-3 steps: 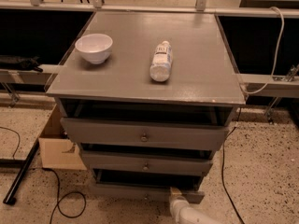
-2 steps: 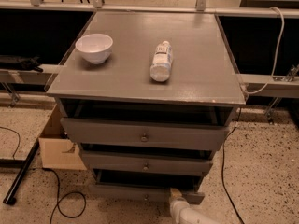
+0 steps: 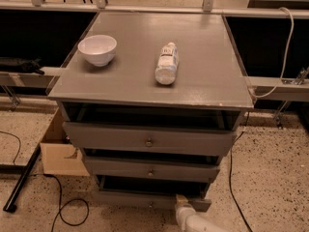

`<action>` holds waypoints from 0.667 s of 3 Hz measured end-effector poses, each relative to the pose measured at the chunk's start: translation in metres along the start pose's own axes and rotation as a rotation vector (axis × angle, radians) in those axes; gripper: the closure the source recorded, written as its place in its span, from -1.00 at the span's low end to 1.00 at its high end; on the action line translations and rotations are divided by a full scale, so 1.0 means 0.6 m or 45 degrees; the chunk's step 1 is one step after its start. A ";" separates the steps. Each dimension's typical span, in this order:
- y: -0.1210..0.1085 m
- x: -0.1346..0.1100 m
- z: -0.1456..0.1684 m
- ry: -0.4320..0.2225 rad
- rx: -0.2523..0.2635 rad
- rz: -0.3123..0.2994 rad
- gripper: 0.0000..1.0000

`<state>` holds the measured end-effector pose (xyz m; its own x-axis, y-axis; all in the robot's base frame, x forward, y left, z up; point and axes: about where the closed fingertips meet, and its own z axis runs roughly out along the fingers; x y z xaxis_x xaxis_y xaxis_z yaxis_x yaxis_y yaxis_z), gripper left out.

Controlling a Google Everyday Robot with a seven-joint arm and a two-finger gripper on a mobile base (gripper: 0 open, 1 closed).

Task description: Open bottom drawer

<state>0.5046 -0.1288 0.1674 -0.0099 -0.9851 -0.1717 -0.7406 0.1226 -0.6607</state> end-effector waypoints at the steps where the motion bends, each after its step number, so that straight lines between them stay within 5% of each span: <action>1: 0.000 0.000 0.000 0.000 0.000 0.000 -0.70; 2: 0.000 0.000 0.000 0.000 0.000 0.000 -0.74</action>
Offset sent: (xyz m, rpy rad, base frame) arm 0.0000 0.0000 0.0000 0.0000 0.0000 0.0000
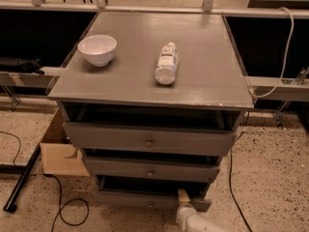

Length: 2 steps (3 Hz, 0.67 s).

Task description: Open bottom drawer

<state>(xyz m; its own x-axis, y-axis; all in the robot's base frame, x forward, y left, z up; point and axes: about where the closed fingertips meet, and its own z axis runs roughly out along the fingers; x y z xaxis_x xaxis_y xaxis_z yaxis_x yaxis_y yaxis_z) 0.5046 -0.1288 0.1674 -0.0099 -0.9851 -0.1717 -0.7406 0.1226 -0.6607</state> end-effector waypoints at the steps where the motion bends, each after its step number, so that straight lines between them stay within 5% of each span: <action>1: -0.002 0.001 0.003 0.008 -0.001 -0.002 -1.00; 2: -0.005 0.002 0.005 0.015 -0.002 -0.004 -1.00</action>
Offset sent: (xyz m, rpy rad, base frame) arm 0.0062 -0.0019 -0.0004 -0.0185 0.0041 -0.0090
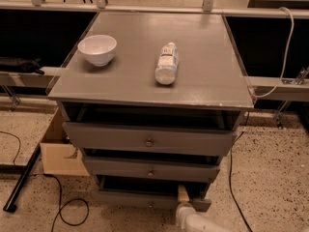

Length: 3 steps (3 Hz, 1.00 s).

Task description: Open bottom drawer

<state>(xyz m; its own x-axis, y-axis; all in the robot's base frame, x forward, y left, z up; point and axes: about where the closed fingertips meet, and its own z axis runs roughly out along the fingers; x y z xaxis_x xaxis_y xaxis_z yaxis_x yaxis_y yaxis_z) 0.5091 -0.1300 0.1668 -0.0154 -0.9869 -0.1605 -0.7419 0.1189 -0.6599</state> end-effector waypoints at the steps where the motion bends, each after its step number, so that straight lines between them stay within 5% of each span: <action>1: -0.015 0.002 0.016 0.028 -0.004 -0.013 -1.00; 3: -0.038 0.003 0.053 0.083 -0.028 -0.037 -1.00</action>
Offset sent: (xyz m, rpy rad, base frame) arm 0.0324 -0.0025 -0.0032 -0.0592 0.0139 -0.0148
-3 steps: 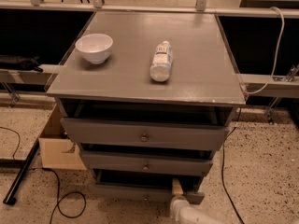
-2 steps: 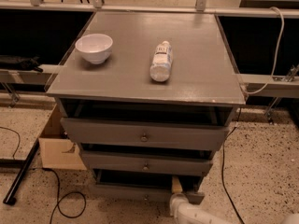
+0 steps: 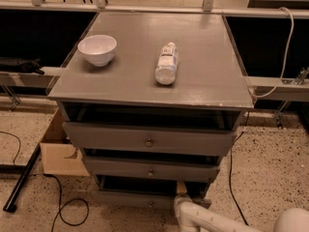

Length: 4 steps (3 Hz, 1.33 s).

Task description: Open bottom drawer

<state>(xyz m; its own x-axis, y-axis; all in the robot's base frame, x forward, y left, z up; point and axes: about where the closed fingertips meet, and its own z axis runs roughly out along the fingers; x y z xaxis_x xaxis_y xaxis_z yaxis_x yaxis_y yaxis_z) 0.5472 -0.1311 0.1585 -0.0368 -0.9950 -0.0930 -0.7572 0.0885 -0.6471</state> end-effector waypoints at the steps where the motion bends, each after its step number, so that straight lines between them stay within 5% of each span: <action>1: 0.000 0.000 0.000 0.000 0.000 0.000 -0.67; 4: 0.004 0.008 -0.013 0.020 0.006 -0.019 0.72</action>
Offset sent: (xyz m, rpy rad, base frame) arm 0.0000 0.0000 0.0000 0.0000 0.0000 0.0000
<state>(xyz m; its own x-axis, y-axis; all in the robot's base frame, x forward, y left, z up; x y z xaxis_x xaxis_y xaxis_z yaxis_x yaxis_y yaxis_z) 0.5402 -0.1362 0.1623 -0.0361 -0.9968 -0.0714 -0.7546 0.0740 -0.6520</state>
